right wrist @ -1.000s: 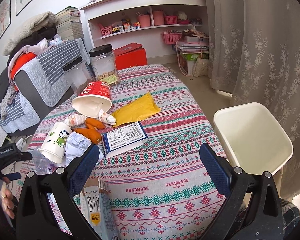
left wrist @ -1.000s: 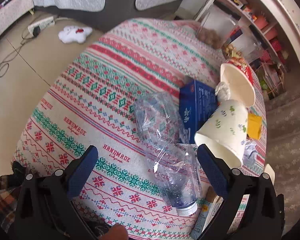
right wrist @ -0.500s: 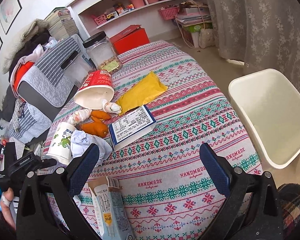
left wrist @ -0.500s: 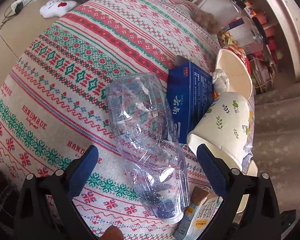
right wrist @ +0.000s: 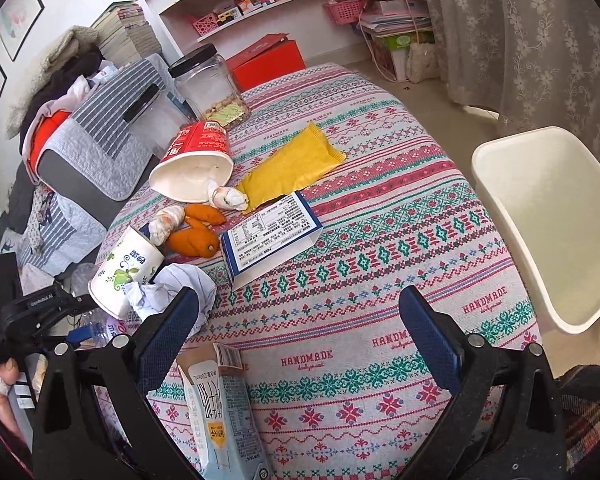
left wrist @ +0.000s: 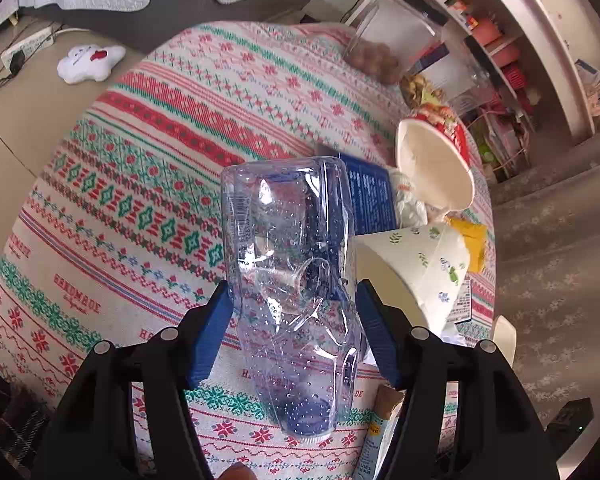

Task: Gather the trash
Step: 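Grasp the clear plastic bottle with the left tool and lift it, then grasp the white floral paper cup with the right tool while the left tool holds the bottle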

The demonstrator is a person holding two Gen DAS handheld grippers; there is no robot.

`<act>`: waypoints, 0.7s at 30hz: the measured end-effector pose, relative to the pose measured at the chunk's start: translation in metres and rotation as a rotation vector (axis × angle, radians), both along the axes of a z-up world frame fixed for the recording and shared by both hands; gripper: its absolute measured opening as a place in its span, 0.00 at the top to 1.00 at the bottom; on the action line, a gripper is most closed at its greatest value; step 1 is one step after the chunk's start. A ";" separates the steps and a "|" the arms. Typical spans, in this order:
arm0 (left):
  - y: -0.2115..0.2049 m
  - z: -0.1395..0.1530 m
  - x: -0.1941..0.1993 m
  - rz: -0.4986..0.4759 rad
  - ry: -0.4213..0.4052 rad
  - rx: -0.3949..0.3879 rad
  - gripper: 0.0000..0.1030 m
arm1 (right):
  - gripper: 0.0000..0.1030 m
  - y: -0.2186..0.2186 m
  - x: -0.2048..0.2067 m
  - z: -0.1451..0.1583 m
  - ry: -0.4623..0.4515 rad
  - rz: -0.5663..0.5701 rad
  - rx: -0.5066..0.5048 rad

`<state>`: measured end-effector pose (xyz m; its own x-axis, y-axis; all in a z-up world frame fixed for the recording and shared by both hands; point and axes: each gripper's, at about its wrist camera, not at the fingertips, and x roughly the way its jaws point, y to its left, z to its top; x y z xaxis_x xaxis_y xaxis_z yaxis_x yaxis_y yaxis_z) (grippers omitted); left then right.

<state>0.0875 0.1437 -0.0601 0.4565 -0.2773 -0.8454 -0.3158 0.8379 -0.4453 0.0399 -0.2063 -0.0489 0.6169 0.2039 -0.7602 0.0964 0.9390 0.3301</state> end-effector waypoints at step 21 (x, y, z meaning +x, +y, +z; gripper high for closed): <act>0.042 0.087 -0.038 0.073 -0.397 0.180 0.39 | 0.12 0.121 0.041 -0.012 0.357 -0.013 0.614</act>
